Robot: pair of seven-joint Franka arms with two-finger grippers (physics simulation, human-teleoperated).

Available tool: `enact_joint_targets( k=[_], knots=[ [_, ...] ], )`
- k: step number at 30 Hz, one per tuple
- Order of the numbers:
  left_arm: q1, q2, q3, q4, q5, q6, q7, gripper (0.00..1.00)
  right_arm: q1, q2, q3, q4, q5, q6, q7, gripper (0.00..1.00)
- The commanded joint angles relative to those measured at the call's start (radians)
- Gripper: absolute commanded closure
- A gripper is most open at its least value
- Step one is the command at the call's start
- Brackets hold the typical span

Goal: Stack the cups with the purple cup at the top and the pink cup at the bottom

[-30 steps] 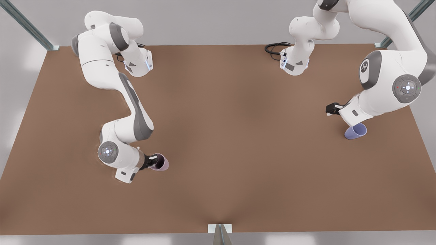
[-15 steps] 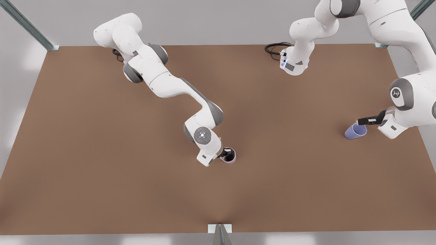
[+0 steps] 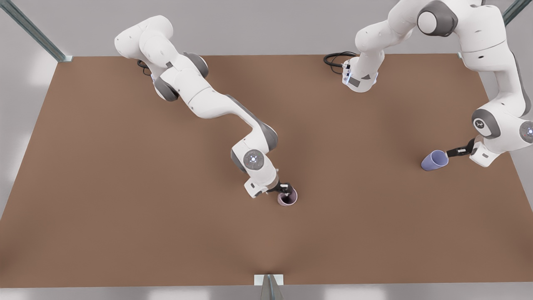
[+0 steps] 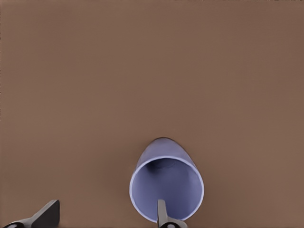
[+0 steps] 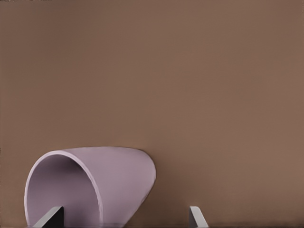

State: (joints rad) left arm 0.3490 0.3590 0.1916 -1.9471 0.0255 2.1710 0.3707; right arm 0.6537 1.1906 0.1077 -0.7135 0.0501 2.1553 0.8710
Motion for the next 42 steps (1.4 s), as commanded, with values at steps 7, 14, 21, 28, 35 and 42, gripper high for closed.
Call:
enact_joint_targets(
  k=[7, 14, 21, 28, 35, 42],
  knots=[
    [0.013, 0.054, -0.001, -0.007, -0.004, 0.104, 0.125, 0.0, 0.026, -0.008, -0.007, -0.003, -0.05, -0.089, 0.237, 0.0],
    [0.015, 0.075, 0.0, -0.046, -0.033, 0.105, 0.125, 0.0, -0.255, -0.549, -0.036, -0.343, -0.085, -0.371, -0.026, 0.0],
    [0.015, 0.083, -0.001, -0.044, -0.065, 0.09, 0.119, 0.68, -0.668, -0.962, -0.04, -0.687, -0.072, -0.585, -0.702, 0.0],
    [0.015, 0.086, -0.001, -0.046, -0.065, 0.09, 0.122, 0.78, -0.721, -1.022, -0.056, -0.802, -0.056, -0.473, -0.923, 0.0],
    [-0.047, 0.003, -0.041, -0.032, -0.064, 0.086, 0.11, 0.79, -0.703, -1.02, -0.02, -0.791, -0.081, -0.522, -1.041, 0.0],
    [-0.37, -0.223, -0.181, 0.04, -0.059, -0.163, -0.301, 0.79, -0.689, -1.02, -0.022, -0.794, -0.076, -0.511, -1.018, 0.0]
  ],
)
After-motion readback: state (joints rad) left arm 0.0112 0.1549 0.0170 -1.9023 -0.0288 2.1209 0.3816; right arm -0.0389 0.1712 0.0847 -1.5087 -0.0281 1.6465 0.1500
